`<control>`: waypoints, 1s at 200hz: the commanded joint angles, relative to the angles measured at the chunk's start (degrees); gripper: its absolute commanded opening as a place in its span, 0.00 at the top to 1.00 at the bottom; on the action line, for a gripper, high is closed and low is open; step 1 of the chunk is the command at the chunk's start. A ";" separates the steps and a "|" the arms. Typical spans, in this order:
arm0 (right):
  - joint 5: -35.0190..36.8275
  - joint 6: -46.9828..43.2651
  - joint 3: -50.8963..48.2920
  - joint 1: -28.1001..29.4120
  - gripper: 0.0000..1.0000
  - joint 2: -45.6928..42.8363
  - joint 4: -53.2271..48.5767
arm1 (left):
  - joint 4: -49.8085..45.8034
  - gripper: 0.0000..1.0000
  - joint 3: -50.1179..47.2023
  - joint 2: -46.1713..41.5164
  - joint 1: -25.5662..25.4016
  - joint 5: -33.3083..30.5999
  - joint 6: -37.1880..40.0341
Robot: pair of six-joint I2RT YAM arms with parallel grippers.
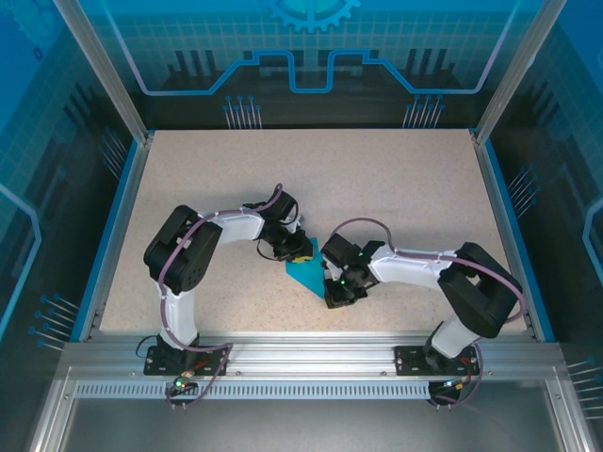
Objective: Fold a paper plane with a square sheet of paper (fold left side to right side)
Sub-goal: Fourth fold the wing at the center of the table.
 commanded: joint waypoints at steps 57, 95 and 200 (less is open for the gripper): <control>-3.57 2.87 -0.37 -2.35 0.89 -3.94 14.51 | -4.17 0.81 -2.37 2.08 -0.29 -4.81 1.30; -3.53 3.48 0.75 -3.46 0.89 1.50 17.63 | -4.24 0.81 -2.20 2.08 -0.37 -4.80 1.30; -5.60 6.62 -6.78 -5.71 0.90 4.47 20.97 | -4.71 0.81 -1.85 2.14 -0.37 -5.15 1.48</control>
